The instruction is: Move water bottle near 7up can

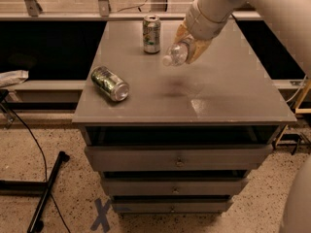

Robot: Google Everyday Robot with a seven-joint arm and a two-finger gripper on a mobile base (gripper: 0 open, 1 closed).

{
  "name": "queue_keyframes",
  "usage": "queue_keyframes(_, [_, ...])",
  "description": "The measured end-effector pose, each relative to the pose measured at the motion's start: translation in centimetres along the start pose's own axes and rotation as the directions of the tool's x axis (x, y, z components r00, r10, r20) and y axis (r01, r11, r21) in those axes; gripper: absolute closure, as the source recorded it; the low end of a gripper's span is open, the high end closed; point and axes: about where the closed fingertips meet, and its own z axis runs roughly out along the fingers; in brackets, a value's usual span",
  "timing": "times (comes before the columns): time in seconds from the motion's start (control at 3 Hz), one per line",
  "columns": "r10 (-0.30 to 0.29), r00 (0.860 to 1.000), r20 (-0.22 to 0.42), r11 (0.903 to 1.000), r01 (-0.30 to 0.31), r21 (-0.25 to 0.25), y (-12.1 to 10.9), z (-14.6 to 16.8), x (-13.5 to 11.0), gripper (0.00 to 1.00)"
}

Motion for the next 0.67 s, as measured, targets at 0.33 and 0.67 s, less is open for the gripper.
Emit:
queue_keyframes(0.33, [-0.06, 0.998, 0.002, 0.9947, 0.059, 0.084, -1.9, 2.8, 0.8, 1.0])
queue_keyframes(0.67, [-0.075, 0.997, -0.034, 0.9788, 0.08, 0.188, -5.2, 5.4, 2.9, 1.0])
